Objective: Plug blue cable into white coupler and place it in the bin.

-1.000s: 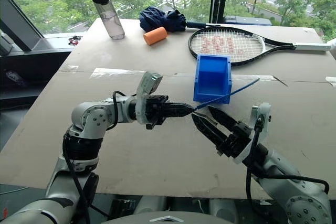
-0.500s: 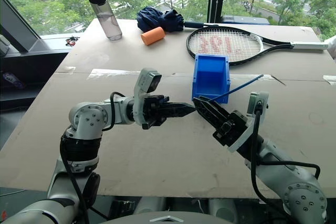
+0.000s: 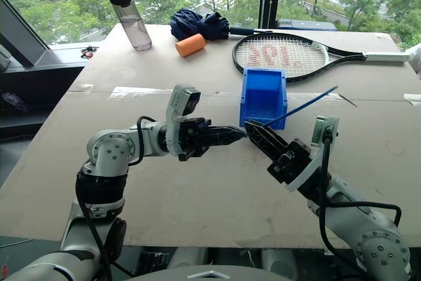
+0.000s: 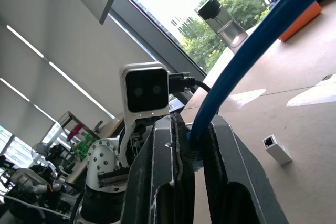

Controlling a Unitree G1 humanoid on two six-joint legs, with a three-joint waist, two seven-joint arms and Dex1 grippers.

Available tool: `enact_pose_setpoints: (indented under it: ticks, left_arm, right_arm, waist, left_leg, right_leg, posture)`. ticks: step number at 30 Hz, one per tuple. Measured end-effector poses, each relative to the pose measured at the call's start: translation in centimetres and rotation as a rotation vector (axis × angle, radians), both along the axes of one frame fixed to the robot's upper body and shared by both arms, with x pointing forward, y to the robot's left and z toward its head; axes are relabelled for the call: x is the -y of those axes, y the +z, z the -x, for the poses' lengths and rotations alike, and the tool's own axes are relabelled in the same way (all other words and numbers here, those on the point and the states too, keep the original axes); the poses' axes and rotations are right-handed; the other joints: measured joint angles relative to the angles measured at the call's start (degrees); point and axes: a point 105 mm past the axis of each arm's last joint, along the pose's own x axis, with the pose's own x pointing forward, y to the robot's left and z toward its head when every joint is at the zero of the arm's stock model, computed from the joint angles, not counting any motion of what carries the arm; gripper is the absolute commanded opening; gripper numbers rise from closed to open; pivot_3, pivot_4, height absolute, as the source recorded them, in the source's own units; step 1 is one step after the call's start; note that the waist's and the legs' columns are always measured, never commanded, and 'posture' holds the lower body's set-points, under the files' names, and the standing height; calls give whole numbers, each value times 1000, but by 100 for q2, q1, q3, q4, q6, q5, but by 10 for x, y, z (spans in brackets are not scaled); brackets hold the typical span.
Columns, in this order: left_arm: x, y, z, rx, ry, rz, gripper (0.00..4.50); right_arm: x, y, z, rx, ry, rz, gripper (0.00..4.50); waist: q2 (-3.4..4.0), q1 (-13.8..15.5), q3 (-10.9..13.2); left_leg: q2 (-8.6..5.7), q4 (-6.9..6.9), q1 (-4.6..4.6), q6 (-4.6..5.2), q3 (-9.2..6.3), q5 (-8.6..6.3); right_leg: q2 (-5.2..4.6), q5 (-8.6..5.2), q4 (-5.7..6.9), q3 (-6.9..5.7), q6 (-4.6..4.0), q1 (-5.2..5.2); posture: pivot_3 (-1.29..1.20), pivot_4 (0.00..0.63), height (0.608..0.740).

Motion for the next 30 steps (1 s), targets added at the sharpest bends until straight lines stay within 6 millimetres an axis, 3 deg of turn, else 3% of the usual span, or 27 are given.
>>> enact_pose_setpoints:
  ticks: [1, 6, 11, 13, 21, 26, 30]
  left_arm:
    - [-3, -1, -5, 31, 47, -18, 2678]
    - [-44, -16, -35, 204, 338, -196, 2678]
    - [-70, -27, -58, 370, 478, -335, 2678]
    - [-80, -42, -68, 434, 525, -419, 2678]
    - [-90, -66, -70, 498, 537, -510, 2678]
    - [-80, -99, -69, 471, 487, -559, 2678]
    - [-71, -110, -70, 461, 474, -556, 2678]
  right_arm:
    - [1, 1, -1, 3, -7, -9, 0]
    - [9, 1, -3, -6, -57, -46, 0]
    - [16, -1, -5, -2, -85, -58, 0]
    - [18, -5, -6, -9, -96, -44, 0]
    - [19, -7, -6, 3, -98, -21, 0]
    - [21, -14, -10, -3, -125, 23, 0]
    - [20, -16, -11, -4, -135, 41, 0]
  waist:
    - [0, 1, 0]
    - [1, 6, 1]
    - [1, 47, 1]
    - [1, 50, 1]
    - [0, 44, 1]
    - [-2, 50, 0]
    - [-3, 48, 0]
  left_leg:
    - [0, -1, 1, 0, 0, 0]
    - [0, -3, 1, 0, 2, 0]
    - [-3, -2, -1, 0, 10, 0]
    - [-3, -3, -4, 0, 15, 0]
    - [4, -6, -6, 0, 7, 0]
    - [4, -4, -8, 0, 9, 0]
    - [3, -4, -7, 0, 8, 0]
  right_leg:
    - [0, 0, -1, 3, 0, 0]
    - [-1, 0, -2, 5, -1, -2]
    - [-5, -1, -6, 7, -2, -3]
    - [-5, 0, -6, 9, -3, -7]
    - [-6, 1, -5, 17, -2, -13]
    - [-7, 1, -5, 16, -2, -13]
    - [-6, 2, -4, 16, 0, -13]
  posture:
    - [0, 150, 740]
    - [0, 150, 740]
    - [0, 150, 740]
    - [0, 150, 740]
    - [0, 150, 740]
    - [0, 150, 740]
    - [0, 150, 740]
